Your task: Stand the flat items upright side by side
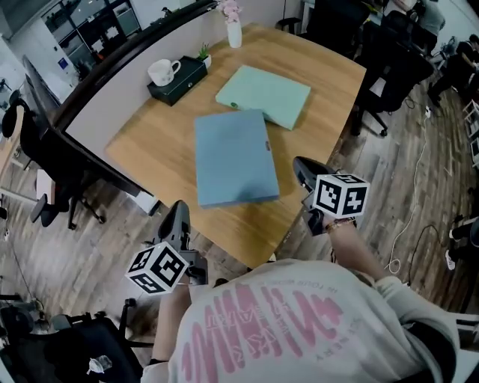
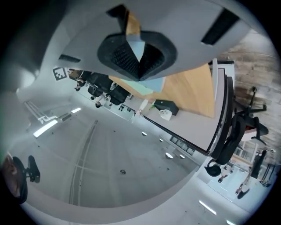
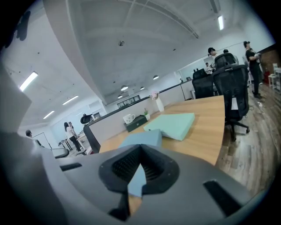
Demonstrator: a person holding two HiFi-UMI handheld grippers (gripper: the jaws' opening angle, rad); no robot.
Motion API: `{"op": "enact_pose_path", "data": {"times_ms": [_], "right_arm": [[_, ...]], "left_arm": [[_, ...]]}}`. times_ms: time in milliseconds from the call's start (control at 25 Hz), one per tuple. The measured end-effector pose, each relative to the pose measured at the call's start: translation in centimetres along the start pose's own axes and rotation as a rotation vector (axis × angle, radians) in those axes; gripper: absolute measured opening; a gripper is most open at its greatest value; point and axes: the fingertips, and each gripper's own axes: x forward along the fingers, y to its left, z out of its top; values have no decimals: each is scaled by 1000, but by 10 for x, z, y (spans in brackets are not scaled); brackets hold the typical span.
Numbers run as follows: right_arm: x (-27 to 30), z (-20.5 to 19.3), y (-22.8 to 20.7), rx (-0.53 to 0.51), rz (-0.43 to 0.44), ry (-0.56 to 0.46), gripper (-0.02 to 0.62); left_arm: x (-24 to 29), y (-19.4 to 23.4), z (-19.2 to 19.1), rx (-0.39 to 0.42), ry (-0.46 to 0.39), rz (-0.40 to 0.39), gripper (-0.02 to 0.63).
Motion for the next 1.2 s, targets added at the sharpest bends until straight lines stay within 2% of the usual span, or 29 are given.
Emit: {"op": "enact_pose_path", "data": {"times_ms": [80, 200, 280, 400, 520, 600, 680, 760, 840, 960, 1120, 1200], "right_arm": [[22, 2, -9, 2, 33, 40, 0], [53, -5, -26, 37, 75, 103, 6], [72, -13, -36, 89, 103, 147, 31], [98, -26, -44, 191, 164, 207, 143], [117, -40, -45, 272, 226, 268, 264], [126, -50, -44, 274, 235, 310, 358], [135, -58, -42, 216, 232, 345, 428], [142, -66, -39, 150, 232, 393, 452], [147, -75, -37, 125, 227, 443, 454], [151, -85, -34, 149, 233, 484, 454], [152, -90, -20, 228, 290, 486, 430], [149, -94, -18, 202, 275, 497, 430]], "left_arm": [[17, 5, -3, -20, -2, 32, 3], [49, 18, -15, -49, 39, 78, 12], [73, 24, -26, -84, 83, 80, 102], [99, 35, -35, -113, 129, 120, 148], [120, 40, -42, -78, 189, 155, 230], [135, 48, -48, -67, 247, 163, 288], [152, 58, -50, -57, 287, 170, 313], [170, 65, -51, -26, 326, 167, 348], [185, 72, -56, 10, 377, 162, 385], [203, 74, -69, 36, 457, 131, 428], [213, 60, -84, 8, 527, 41, 449], [207, 55, -89, 6, 548, 21, 449]]}}
